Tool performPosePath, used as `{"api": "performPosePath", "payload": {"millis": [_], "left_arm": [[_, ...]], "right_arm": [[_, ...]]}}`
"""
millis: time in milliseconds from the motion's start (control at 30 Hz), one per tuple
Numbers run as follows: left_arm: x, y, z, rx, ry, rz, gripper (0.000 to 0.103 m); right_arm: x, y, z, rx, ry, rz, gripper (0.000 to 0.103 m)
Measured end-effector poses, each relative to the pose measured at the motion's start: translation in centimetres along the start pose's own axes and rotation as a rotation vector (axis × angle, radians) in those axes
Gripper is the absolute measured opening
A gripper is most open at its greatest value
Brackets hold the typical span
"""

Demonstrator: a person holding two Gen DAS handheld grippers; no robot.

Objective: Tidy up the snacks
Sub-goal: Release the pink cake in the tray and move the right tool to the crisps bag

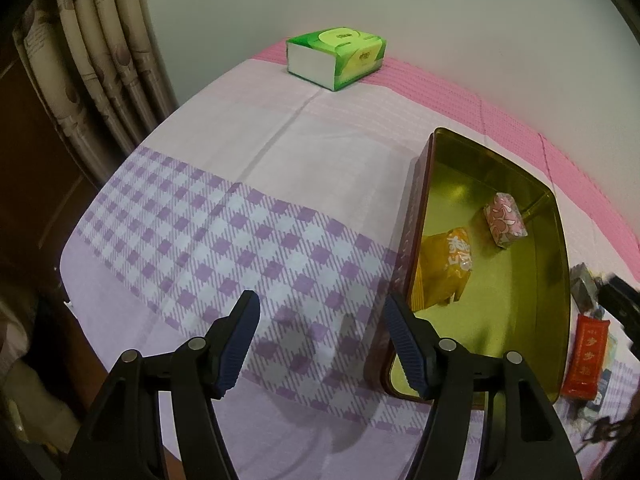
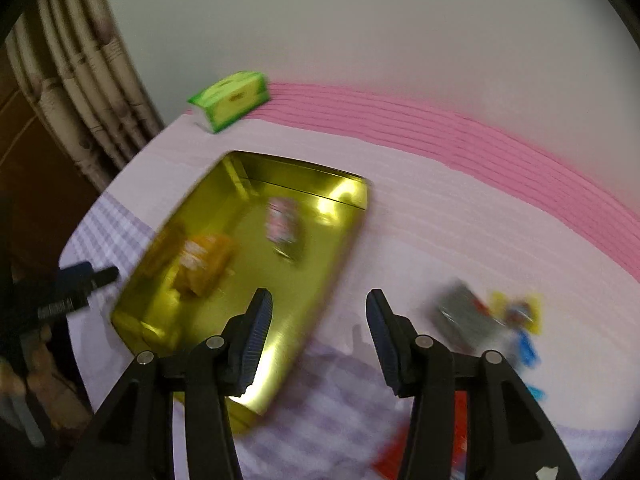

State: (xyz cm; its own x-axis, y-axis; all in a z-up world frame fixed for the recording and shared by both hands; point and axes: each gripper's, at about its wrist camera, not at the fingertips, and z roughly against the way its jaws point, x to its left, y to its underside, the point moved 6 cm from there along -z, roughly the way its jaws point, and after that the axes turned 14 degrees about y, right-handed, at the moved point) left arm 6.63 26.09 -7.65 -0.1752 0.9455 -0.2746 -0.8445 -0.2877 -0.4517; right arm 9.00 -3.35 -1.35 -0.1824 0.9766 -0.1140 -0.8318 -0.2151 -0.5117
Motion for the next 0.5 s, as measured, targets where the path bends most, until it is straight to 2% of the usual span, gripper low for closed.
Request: {"api": "performPosePath", "payload": {"millis": [267,500], "left_arm": [[-0.7,0.1,-0.1,0.004,-0.006,-0.024,0.066],[-1.1,0.2,-0.1,0.006,-0.010,-0.040,0.066]], "right_arm": [[-10.5,6.4,2.2,0.096,0.166,-0.143,0.047],[-15.0,11.4,2.0,0.177,0.235,-0.208,0.047]]}}
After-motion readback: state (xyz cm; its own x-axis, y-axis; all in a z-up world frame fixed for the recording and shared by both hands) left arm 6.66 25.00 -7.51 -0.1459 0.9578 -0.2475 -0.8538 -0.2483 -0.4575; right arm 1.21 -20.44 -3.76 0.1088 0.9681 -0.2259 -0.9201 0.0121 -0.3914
